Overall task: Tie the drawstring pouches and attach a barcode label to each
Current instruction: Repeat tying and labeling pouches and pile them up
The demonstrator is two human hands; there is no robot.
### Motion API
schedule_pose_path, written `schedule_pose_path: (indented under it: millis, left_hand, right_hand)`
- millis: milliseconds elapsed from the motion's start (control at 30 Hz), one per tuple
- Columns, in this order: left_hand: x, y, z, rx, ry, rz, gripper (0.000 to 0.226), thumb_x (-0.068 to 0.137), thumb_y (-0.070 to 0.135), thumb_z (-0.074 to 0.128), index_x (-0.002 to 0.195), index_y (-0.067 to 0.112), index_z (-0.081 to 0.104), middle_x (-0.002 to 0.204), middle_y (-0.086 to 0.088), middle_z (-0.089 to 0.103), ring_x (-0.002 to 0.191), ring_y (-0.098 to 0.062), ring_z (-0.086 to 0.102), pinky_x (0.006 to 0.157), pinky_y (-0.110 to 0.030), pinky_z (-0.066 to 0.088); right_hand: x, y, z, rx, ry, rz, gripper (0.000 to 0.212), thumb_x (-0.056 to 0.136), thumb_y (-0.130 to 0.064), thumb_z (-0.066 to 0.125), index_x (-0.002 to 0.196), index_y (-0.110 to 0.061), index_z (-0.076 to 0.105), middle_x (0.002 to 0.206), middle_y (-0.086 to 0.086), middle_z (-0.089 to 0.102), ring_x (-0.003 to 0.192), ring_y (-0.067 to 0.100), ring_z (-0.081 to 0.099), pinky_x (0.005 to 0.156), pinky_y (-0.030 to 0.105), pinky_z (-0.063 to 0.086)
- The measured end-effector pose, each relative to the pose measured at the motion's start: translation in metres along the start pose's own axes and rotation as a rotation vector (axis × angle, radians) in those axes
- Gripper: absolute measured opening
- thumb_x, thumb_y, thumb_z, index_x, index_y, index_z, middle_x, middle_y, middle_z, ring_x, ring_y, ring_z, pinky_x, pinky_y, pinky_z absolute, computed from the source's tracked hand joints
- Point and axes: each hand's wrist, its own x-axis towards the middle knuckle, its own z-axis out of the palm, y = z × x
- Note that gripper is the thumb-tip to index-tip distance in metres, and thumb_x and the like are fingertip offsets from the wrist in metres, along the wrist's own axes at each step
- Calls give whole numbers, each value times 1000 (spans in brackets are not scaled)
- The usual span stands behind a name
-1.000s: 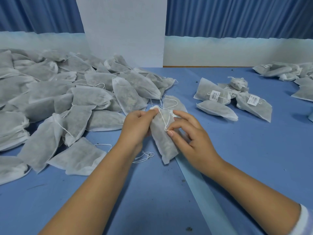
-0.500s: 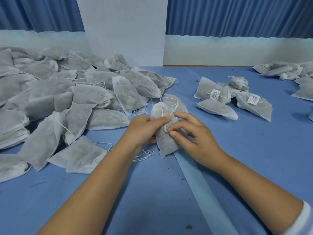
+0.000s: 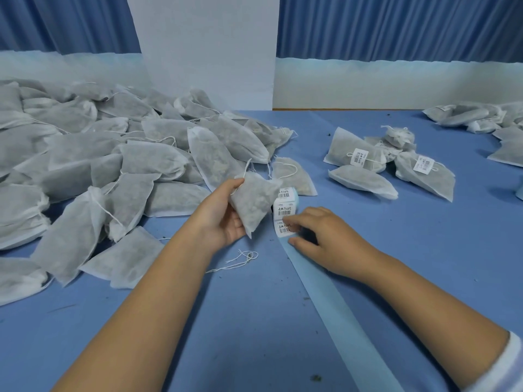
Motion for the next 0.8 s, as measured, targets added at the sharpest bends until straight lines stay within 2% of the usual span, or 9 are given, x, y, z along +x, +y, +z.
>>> schedule_pose_path:
  millis: [67, 200, 267, 367, 467, 533, 600, 667, 800]
  left_hand:
    - [1, 2, -2, 57, -8, -8, 30, 93, 38, 57, 110, 13, 63, 82, -7, 70, 70, -22, 67, 70, -33, 55]
    - [3, -1, -3, 152, -65, -58, 42, 92, 41, 58, 120, 10, 64, 105, -14, 73, 89, -27, 70, 78, -38, 57]
    - [4, -6, -2, 166, -96, -47, 38, 92, 37, 60, 116, 8, 64, 96, -13, 75, 81, -25, 73, 68, -36, 59]
    - [8, -10, -3, 199, -104, -24, 28, 91, 34, 63, 106, 10, 65, 81, -9, 75, 69, -22, 74, 55, -31, 58]
    - [11, -14, -2, 256, -109, -14, 25, 90, 33, 66, 102, 11, 67, 88, -10, 76, 75, -22, 75, 61, -31, 60]
    - [13, -17, -1, 241, -114, -4, 23, 90, 31, 67, 103, 12, 68, 92, -9, 76, 78, -22, 75, 64, -31, 61]
    - [13, -19, 1, 202, -112, 4, 24, 91, 30, 66, 105, 11, 68, 92, -9, 76, 78, -21, 75, 62, -31, 61]
    - [13, -20, 2, 170, -113, 0, 27, 90, 30, 66, 108, 9, 68, 93, -10, 76, 78, -21, 75, 62, -31, 60]
    - [11, -19, 1, 108, -149, -33, 42, 82, 31, 68, 116, 8, 66, 103, -12, 75, 86, -23, 75, 65, -33, 60]
  right_hand:
    - [-1, 0, 1, 25, 22, 14, 39, 95, -25, 60, 134, -18, 57, 106, 1, 60, 102, 20, 50, 93, 24, 37]
    - [0, -3, 1, 29, 9, 23, 32, 94, -24, 61, 125, -17, 62, 98, 3, 59, 95, 22, 51, 93, 28, 39]
    - [0, -5, 1, 37, 21, 3, 8, 93, -23, 62, 101, -21, 62, 90, 3, 56, 88, 22, 48, 87, 31, 40]
    - [0, -9, 0, 64, 28, 1, 14, 93, -22, 61, 83, -21, 51, 82, 0, 52, 79, 18, 44, 76, 28, 37]
    - [1, -7, 4, 84, 56, -3, 10, 92, -13, 59, 88, -3, 58, 85, 6, 57, 81, 24, 49, 73, 28, 38]
    - [1, -6, 5, 118, 83, -1, 7, 91, -8, 58, 90, -1, 59, 84, 0, 56, 83, 22, 49, 71, 18, 36]
    - [1, -4, 6, 133, 114, 5, 7, 91, -7, 59, 92, -1, 60, 87, -1, 55, 84, 19, 50, 71, 21, 37]
    - [2, -2, 6, 167, 180, 35, 5, 91, -7, 61, 94, -4, 63, 95, -1, 52, 83, 13, 50, 71, 20, 38]
    - [0, -3, 5, 292, 307, 68, 32, 89, -10, 67, 119, -21, 66, 111, -5, 50, 96, -1, 50, 74, 7, 42]
